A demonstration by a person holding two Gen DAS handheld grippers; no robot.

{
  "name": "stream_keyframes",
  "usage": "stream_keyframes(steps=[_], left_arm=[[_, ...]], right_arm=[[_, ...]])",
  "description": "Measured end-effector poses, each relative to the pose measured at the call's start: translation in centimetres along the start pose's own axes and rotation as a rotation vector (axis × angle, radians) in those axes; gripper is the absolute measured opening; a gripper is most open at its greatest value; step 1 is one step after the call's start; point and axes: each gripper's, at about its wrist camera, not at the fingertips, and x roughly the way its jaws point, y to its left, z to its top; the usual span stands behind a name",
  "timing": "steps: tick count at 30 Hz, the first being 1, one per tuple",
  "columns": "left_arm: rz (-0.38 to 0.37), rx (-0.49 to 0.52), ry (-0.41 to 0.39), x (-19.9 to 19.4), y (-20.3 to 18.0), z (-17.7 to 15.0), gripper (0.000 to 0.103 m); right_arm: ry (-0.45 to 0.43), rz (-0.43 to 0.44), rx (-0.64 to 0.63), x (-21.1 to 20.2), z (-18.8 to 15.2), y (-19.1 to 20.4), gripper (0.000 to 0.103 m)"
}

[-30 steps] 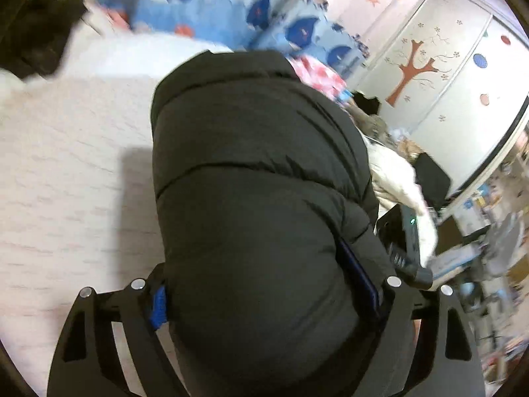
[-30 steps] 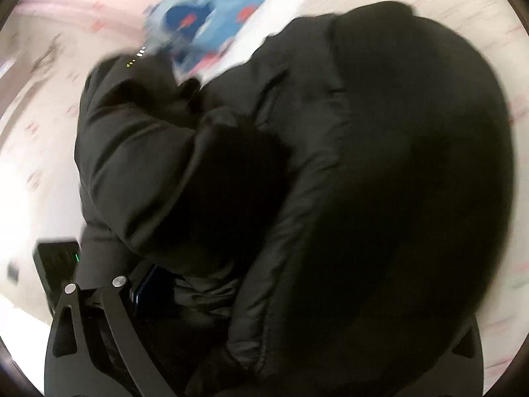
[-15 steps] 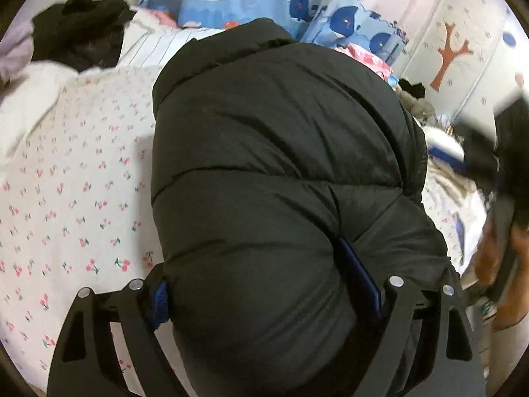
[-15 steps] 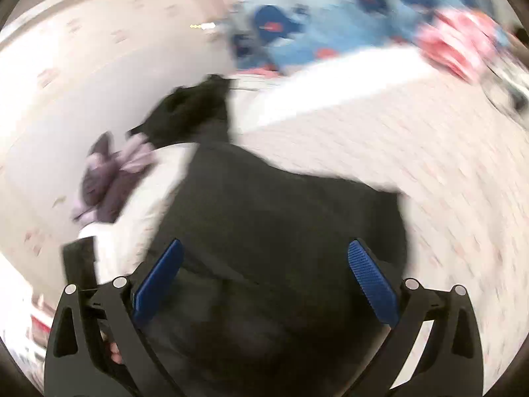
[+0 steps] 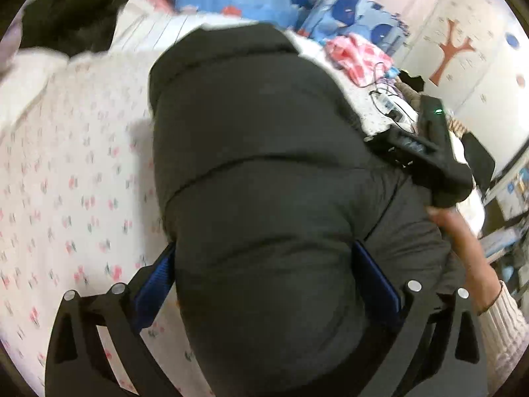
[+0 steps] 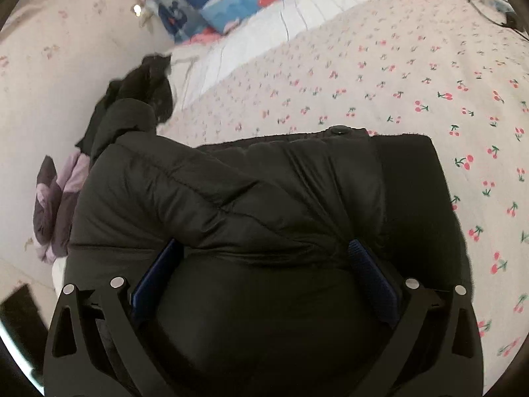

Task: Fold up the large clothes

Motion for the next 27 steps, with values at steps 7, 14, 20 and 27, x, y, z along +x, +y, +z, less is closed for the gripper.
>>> stream_keyframes(steps=[7,14,20,27], left_arm=[[-0.012,0.091,-0.168,-7.6,-3.3,-0.2,0.097],[0.132,0.239,-0.053,-1.7,-5.9,-2.9,0.097],[0.048,0.2,-0.117,-6.0,-6.1,-3.1,0.097],[-0.023,0.205,-0.167,-6.4,-7.4,-1.0,0.097]], right_arm=[[-0.127,0.065,-0.273,-11.0,-7.4,2.9,0.096],[0.04,-0.048,-0.249,-5.8,-12.1,0.2,0.097],[-0.073,-0.064,-0.315,-11.0,-9.7,4.0,0.096],[-0.177,-0.056,-0.311,-9.5,-1.4,7.6,0.096]])
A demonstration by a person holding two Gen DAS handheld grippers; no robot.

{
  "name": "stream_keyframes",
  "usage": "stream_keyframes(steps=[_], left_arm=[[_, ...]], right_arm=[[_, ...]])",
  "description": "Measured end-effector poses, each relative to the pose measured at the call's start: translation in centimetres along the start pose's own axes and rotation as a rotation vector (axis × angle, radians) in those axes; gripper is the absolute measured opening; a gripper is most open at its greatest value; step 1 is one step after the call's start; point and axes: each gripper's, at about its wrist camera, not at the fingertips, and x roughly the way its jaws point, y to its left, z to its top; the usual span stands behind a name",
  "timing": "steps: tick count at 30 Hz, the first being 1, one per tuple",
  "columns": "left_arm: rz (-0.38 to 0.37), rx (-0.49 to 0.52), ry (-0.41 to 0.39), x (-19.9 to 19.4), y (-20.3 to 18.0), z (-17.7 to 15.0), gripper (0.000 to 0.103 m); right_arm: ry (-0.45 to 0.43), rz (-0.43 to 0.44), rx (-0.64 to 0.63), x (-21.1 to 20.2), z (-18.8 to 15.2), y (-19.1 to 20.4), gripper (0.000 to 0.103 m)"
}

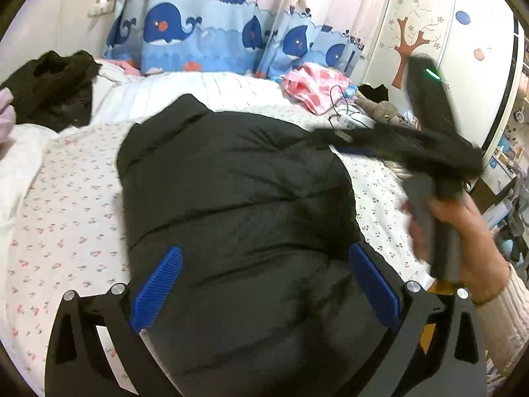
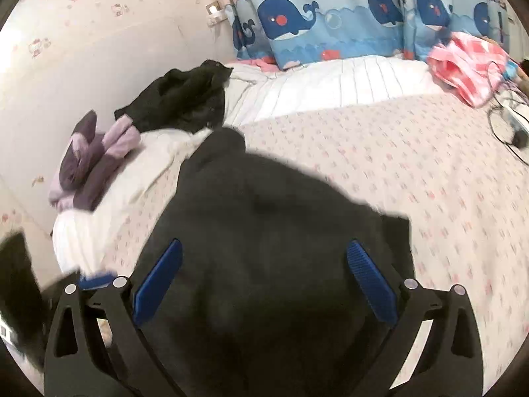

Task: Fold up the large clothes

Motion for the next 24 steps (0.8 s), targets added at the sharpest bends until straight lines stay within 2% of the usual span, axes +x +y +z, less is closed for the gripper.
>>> stream_keyframes(steps=[3,5,7,9,11,13,14,16,18,19,21,22,24], left_arm=[[0.038,0.026,0.073,3.4,0.7,-1.3,0.097],[0.046,0.057,0.051,4.4,1.0,-2.4,0.097],[0.016,0.04,0.042,4.3,1.3,-2.5,0.097],[0.023,0.044,0.068,4.7,1.3,-2.4,0.097],[0.042,0.069,0.087,4.6,0.9,-2.6,0.097],[0.046,0.058,0.083,3.7,0.8,-2.6,0.097],[0.038,0.038,0.069,3.0,0.9,-2.7,0.097],[0.023,0.003,0.048,1.9,1.3,-2.8,0.097],[0.024,-0.029,0.031,0.7,1.8,-3.2,0.097],[0.031,-0.047,0.024,0.4,2.1,-3.5,0.097],[0.056,-0.071,0.054,1.1,2.5,-4.4,0.097],[0.077,-0.051,0.078,1.8,2.2,-4.8,0.097],[0.123,0.023,0.109,2.5,1.2,-5.1,0.097]], right_arm=[[0.051,-0.073,0.088,5.4,0.8,-3.1,0.096],[0.149,0.005,0.193,10.8,-1.0,-6.5,0.097],[0.16,0.01,0.221,12.5,-1.9,-7.6,0.097],[0.19,0.006,0.209,12.9,-1.6,-7.5,0.096],[0.235,-0.001,0.209,11.7,-1.1,-7.4,0.096],[0.193,0.022,0.192,8.2,-1.0,-7.0,0.096],[0.155,0.06,0.165,5.7,-1.3,-6.3,0.096],[0.118,0.09,0.105,1.5,-2.6,-4.8,0.096],[0.13,0.064,0.051,-1.1,-5.3,-4.0,0.096],[0.149,0.029,0.036,-1.3,-6.6,-4.0,0.096],[0.276,-0.039,-0.012,0.9,-10.2,-4.1,0.096],[0.293,-0.015,-0.008,2.0,-11.7,-4.4,0.097],[0.314,-0.001,0.059,2.4,-12.3,-5.4,0.097]])
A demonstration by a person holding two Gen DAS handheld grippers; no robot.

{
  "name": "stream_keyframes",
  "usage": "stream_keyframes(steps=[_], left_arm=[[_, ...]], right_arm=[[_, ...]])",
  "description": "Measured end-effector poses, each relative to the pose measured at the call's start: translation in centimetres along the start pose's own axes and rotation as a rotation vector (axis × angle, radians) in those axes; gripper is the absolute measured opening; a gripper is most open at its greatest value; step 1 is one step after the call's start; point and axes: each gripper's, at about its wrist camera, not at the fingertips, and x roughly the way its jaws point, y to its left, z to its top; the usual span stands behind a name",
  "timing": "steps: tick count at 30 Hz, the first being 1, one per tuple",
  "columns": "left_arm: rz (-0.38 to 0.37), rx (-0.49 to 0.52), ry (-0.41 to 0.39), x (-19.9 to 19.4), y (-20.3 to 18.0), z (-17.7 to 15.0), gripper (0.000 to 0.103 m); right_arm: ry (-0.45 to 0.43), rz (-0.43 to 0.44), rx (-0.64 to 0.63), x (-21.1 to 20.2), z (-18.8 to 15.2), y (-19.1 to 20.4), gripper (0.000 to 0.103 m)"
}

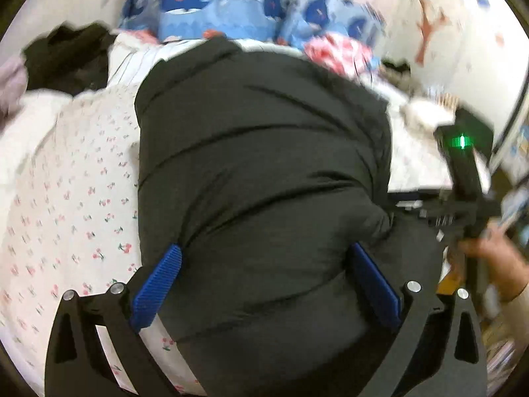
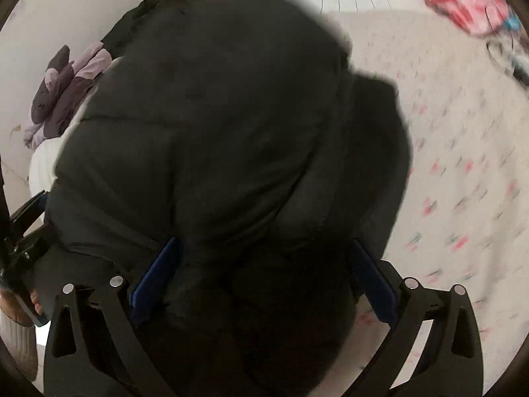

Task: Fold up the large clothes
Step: 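Press and smooth the folded jacket flat with both grippers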

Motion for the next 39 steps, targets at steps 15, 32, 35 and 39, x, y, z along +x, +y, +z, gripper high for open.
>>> stream_keyframes(steps=[15,32,35,39], left_arm=[[-0.035,-0.156,-0.151,-3.7,2.1,5.8,0.097],[-0.093,-0.171,-0.042,-0.6,3.9,4.1,0.097],[-0.138,-0.351,-0.036,-1.3,7.4,1.2,0.097],[-0.183,-0.45,0.056,1.2,8.3,-1.0,0.097]], right_arm=[[-0.333,0.023,-0.061,-9.2,7.8,5.1,0.096],[-0.192,0.037,0.17,-4.2,6.9,-1.3,0.096],[-0.124,0.103,0.208,-4.0,2.7,-2.2,0.096],[0.031,0.131,0.208,0.8,-0.9,-2.0,0.096]])
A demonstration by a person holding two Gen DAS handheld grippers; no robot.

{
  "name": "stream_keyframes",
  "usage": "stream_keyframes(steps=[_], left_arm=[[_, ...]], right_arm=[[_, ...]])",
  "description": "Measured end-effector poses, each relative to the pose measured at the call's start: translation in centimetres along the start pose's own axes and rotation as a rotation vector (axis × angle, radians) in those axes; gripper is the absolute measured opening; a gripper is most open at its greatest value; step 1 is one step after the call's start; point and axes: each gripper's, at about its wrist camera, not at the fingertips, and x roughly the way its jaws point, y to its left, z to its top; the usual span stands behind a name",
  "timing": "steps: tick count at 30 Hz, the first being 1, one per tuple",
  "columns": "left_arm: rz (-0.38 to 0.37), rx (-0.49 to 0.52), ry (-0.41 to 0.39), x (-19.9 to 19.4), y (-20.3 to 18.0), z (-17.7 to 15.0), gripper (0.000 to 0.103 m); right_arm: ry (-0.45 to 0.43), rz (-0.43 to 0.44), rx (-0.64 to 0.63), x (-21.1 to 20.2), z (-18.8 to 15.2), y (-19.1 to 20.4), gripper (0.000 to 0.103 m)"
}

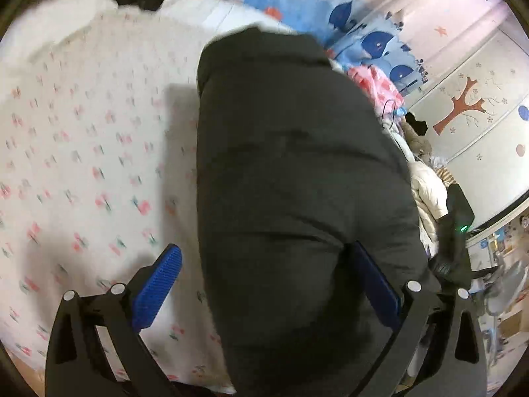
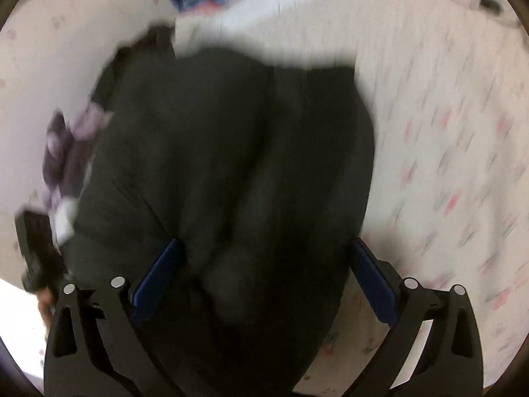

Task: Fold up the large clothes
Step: 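Press and smooth the folded jacket flat with both grippers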

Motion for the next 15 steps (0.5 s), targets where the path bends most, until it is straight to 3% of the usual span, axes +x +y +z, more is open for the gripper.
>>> stream_keyframes(steps=[3,5,7,10,12,15], left_arm=[[0.111,0.11,-0.026,-0.5,-2.8,-0.4,0.097],[0.149,0.205,-0.057,-1.4,-5.2,-1.0,0.097],[0.158,0.272,-0.076,-1.7,-6.7,-1.5,0.097],[0.206,0.353,-0.03,0.1,-7.8,-2.6,0.097],[0.238,0.38,-0.035,0.5,-8.4,-3.1,0.097],[0.252,0.404,-0.057,-0.2,-9.3,-3.3,0.097]], right_arm=[[-0.022,-0.071,-0.013,-1.4,-0.3,0.4,0.096],[-0.126,-0.102,-0.038,-4.4,-0.7,1.5,0.096],[-0.198,-0.075,-0.11,-6.2,-1.9,3.0,0.096],[-0.061,-0.216,-0.222,-3.2,-3.4,3.9,0.096],[-0.061,-0.219,-0.184,-3.1,-3.2,3.4,0.096],[-0.214,-0.204,-0.186,-6.8,-2.4,4.8,0.096]])
